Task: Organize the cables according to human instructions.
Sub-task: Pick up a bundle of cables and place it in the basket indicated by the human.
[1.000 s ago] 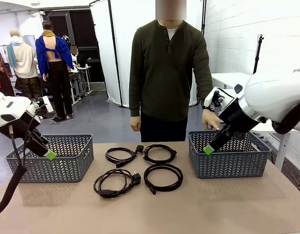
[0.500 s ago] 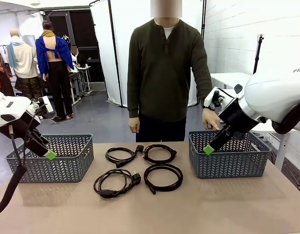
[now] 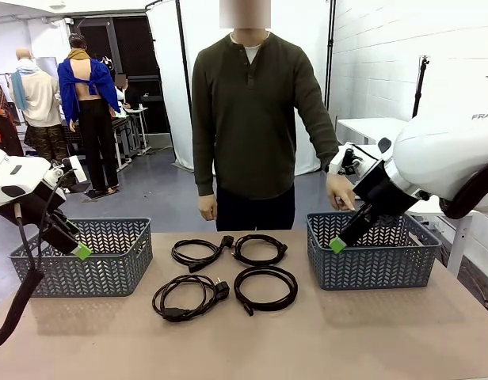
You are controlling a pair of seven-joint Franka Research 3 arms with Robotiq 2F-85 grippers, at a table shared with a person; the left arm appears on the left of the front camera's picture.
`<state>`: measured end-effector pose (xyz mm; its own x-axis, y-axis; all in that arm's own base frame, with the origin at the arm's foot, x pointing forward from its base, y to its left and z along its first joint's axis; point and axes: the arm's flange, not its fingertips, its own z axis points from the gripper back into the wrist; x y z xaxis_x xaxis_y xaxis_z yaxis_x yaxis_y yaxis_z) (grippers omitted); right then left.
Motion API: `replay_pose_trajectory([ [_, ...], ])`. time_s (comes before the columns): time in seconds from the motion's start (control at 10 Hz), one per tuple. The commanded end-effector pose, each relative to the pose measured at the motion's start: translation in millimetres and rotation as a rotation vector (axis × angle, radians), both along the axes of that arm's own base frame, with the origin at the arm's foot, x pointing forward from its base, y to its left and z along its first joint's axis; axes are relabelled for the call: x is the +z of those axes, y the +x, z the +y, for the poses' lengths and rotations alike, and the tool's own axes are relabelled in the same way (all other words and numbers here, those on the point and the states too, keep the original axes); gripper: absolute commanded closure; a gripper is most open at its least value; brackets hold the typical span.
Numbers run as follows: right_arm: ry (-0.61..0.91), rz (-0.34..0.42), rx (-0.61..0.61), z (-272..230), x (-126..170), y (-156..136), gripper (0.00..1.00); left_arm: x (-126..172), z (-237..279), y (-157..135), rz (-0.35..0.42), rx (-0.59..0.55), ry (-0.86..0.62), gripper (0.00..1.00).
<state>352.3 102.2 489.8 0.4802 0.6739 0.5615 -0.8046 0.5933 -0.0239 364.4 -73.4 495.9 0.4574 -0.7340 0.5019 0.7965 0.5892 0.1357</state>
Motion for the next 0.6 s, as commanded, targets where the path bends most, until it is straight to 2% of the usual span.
replay_pose_trajectory([
  [0.0, -0.058, 0.062, -0.055, 31, 6, 5, 0.00, -1, 1, -1, 0.008, 0.010, -0.009, 0.00],
  [0.2, -0.119, 0.113, -0.077, 63, 4, 8, 0.00, -1, 1, -1, 0.008, 0.010, -0.009, 0.00],
  [0.5, -0.129, 0.160, -0.113, 115, -1, 26, 0.00, -1, 1, -1, 0.008, 0.010, -0.009, 0.00],
])
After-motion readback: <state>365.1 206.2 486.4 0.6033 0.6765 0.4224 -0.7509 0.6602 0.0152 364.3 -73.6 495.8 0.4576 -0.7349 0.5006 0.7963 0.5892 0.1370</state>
